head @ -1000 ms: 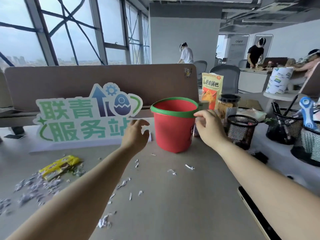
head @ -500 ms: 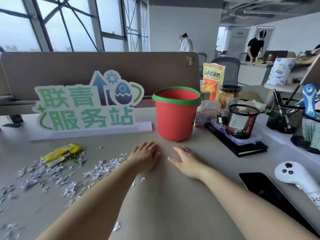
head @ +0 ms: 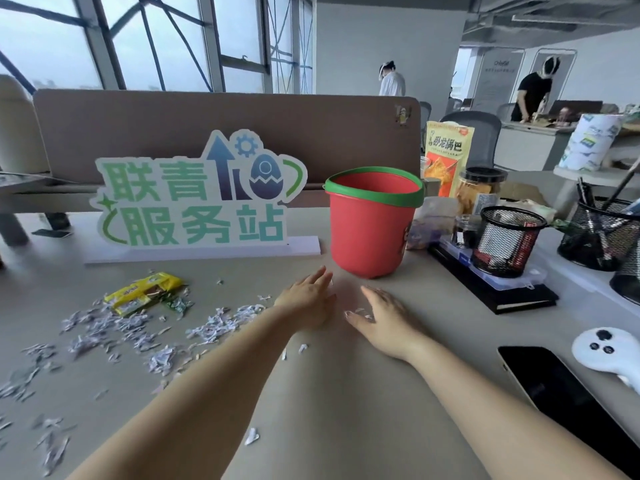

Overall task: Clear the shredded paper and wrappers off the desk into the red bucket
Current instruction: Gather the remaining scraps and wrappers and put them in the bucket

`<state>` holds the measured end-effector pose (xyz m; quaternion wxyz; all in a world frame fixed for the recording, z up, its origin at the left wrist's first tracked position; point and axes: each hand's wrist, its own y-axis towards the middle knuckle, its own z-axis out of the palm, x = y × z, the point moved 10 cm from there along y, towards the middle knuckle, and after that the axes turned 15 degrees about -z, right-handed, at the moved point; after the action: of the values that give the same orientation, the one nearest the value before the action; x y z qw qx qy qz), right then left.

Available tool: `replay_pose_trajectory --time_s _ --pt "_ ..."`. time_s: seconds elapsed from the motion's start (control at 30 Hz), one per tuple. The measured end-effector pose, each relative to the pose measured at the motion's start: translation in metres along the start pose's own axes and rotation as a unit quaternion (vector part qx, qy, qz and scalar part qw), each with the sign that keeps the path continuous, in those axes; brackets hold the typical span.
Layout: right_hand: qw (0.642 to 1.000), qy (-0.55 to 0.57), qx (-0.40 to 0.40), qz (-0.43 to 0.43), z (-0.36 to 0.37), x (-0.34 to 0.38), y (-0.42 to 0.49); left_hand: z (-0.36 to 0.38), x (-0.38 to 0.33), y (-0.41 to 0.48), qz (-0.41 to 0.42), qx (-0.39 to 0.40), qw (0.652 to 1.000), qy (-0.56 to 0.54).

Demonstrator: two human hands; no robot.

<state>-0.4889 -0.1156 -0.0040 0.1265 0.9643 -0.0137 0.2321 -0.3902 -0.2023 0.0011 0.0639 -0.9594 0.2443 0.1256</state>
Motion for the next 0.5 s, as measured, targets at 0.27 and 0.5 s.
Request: replay_pose_trajectory --time_s 0.27,0.5 --pt "1.000 -0.002 -0.003 -0.019 0.004 0.001 0.000 0.004 -0.004 0.000 0.029 -0.029 0.999 0.015" --pt "0.996 -0.022 0.060 -0.066 0.024 0.047 -0.016 -0.007 0.025 -0.054 0.046 -0.029 0.998 0.035"
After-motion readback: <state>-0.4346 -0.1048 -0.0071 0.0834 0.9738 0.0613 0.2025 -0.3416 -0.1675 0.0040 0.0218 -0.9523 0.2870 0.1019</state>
